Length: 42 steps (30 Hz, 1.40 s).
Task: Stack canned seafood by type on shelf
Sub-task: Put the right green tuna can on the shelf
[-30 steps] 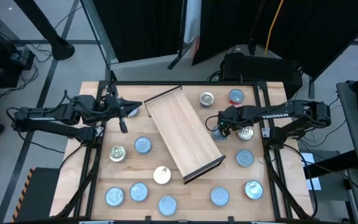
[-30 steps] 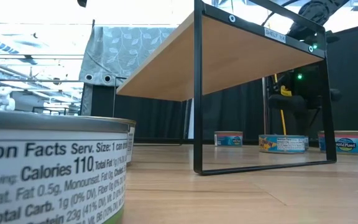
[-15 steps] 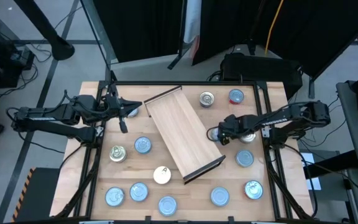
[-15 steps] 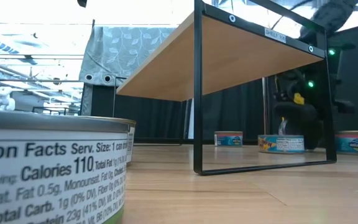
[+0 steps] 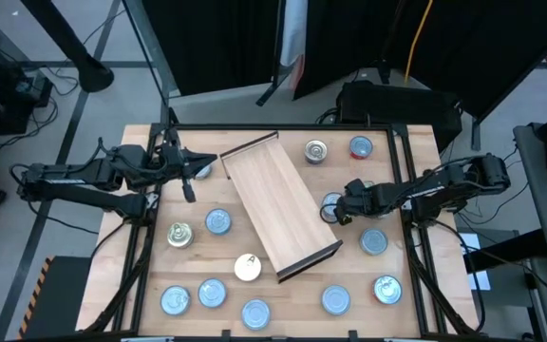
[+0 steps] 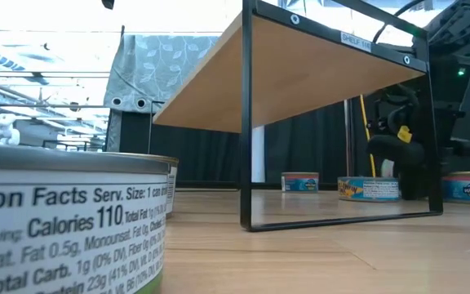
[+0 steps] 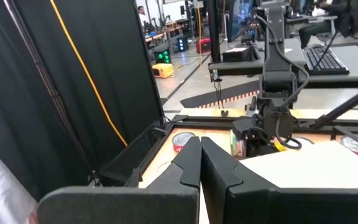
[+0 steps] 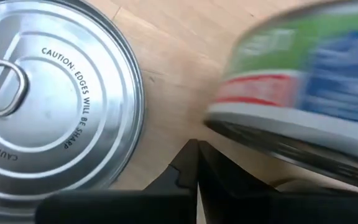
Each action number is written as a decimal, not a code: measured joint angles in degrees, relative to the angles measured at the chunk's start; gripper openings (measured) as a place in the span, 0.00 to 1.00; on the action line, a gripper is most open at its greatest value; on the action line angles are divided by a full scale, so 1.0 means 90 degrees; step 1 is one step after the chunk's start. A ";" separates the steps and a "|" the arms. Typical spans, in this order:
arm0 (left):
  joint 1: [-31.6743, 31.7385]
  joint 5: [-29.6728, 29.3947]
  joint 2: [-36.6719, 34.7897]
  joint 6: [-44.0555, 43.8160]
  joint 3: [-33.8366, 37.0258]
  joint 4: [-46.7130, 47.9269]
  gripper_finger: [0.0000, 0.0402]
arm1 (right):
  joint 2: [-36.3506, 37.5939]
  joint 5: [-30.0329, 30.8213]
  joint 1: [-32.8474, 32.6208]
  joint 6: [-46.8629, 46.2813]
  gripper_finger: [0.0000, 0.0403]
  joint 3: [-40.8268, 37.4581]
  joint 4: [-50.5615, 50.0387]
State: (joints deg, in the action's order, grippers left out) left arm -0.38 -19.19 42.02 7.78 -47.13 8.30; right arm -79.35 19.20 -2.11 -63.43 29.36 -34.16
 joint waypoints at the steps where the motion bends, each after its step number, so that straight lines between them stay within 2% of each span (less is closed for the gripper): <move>1: 0.0000 -0.0004 0.0000 -0.0002 0.0000 -0.0033 0.00 | 0.0072 -0.0022 0.0000 0.0046 0.00 -0.0001 -0.0006; 5: -0.0002 -0.0015 0.0000 -0.0156 0.0000 -0.0059 0.00 | 0.0571 -0.0284 -0.0010 0.0292 0.00 0.0111 -0.0553; 10: 0.0000 -0.0086 0.0000 -0.0159 0.0000 -0.0059 0.00 | 0.1354 -0.0115 0.0031 0.0984 0.00 0.0597 -0.1348; 14: 0.0000 -0.0144 0.0000 -0.0119 0.0000 -0.0122 0.00 | 0.1844 -0.0061 0.0148 0.1837 0.02 0.1262 -0.1765; 17: 0.0000 -0.0147 0.0000 -0.0107 0.0000 -0.0253 0.00 | 0.1959 -0.0031 0.0335 0.2846 0.06 0.1923 -0.2311; 20: 0.0000 -0.0149 -0.0002 -0.0101 0.0000 -0.0372 0.00 | 0.1805 0.0009 0.0626 0.4495 0.14 0.2681 -0.3057; 23: 0.0000 -0.0152 -0.0002 -0.0059 0.0000 -0.0411 0.00 | 0.1501 0.0344 0.0941 0.6024 0.25 0.3165 -0.3393; 25: -0.0001 -0.0243 -0.0005 0.0022 0.0000 -0.0405 0.00 | 0.1327 0.0299 0.1201 0.7009 0.35 0.3322 -0.3409; 28: 0.0000 -0.0466 -0.0005 0.0023 0.0000 -0.0390 0.00 | 0.1098 -0.0163 0.1648 0.8245 0.51 0.3353 -0.3449; 31: 0.0000 -0.0649 -0.0005 0.0023 0.0000 -0.0350 0.00 | 0.0921 -0.0536 0.2113 0.8895 0.66 0.3257 -0.3514; 34: 0.0000 -0.0702 -0.0005 0.0024 0.0000 -0.0319 0.00 | 0.0749 -0.0891 0.2546 0.9225 0.74 0.3057 -0.3551; 38: 0.0000 -0.0710 -0.0005 0.0023 0.0000 -0.0268 0.00 | 0.0562 -0.1361 0.2926 0.9471 0.76 0.2729 -0.3560; 42: 0.0000 -0.0724 -0.0005 0.0023 0.0000 -0.0169 0.00 | 0.0468 -0.1467 0.3073 0.9593 0.76 0.2581 -0.3547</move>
State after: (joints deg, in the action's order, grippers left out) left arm -0.38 -25.71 41.98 7.99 -47.13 6.78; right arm -75.13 6.00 25.55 22.90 52.58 -66.08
